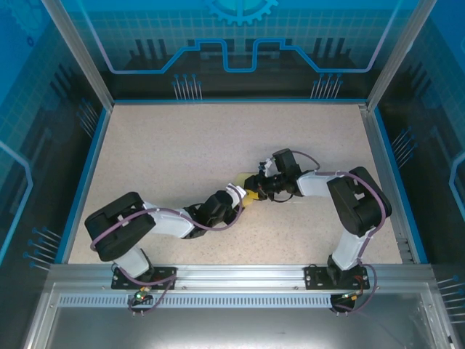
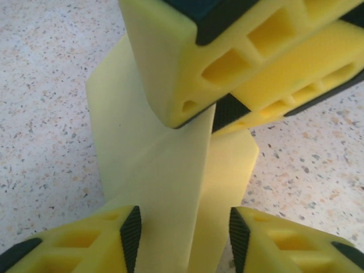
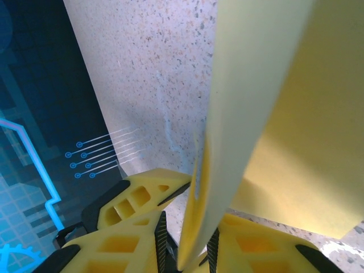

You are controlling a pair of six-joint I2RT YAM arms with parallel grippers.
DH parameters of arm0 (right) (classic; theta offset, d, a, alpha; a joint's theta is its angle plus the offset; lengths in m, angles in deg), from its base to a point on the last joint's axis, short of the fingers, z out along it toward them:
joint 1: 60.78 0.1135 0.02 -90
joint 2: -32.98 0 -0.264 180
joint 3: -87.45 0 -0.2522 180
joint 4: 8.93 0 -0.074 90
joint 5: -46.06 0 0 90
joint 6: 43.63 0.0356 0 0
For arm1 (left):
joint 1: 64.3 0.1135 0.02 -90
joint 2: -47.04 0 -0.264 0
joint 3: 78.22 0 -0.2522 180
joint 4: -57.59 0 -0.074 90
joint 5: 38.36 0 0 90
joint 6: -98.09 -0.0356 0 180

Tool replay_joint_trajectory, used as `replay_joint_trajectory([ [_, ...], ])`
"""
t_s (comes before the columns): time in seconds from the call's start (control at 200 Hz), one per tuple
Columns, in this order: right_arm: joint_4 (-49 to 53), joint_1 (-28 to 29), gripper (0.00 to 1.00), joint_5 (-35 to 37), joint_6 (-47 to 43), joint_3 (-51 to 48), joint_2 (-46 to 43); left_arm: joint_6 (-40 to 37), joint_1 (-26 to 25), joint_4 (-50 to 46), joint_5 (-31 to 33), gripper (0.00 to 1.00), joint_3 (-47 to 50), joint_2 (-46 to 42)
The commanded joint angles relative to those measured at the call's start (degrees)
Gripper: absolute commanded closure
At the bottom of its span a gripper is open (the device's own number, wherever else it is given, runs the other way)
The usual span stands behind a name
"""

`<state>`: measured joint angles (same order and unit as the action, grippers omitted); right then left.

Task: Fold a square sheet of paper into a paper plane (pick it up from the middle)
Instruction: Fourth fold the wing at the center of the table.

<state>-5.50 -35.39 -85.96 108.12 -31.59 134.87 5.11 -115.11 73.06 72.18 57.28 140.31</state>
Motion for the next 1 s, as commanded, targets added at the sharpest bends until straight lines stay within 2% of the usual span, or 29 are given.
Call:
replay_joint_trajectory([
  [0.0,-1.4,-0.61,0.73,-2.05,1.61,-0.94,0.02,0.93,-0.26,3.98,2.46,0.58,0.42,1.15],
  [0.215,-0.24,-1.45,0.73,-1.23,0.88,-1.67,-0.74,2.95,-0.17,3.85,2.99,0.71,0.33,1.3],
  [0.415,6.12,-3.72,0.7,4.31,-6.3,-2.43,-6.09,7.77,0.0,0.36,0.13,0.8,-0.49,0.55],
  [0.67,6.52,-4.22,0.64,8.2,-13.12,-5.18,-10.79,18.99,2.87,-1.86,-5.73,0.84,-0.13,-1.12],
  [0.995,10.09,0.16,0.64,12.21,-18.16,-1.11,-7.08,31.88,8.32,-3.9,-15.1,0.87,-0.62,-3.92],
])
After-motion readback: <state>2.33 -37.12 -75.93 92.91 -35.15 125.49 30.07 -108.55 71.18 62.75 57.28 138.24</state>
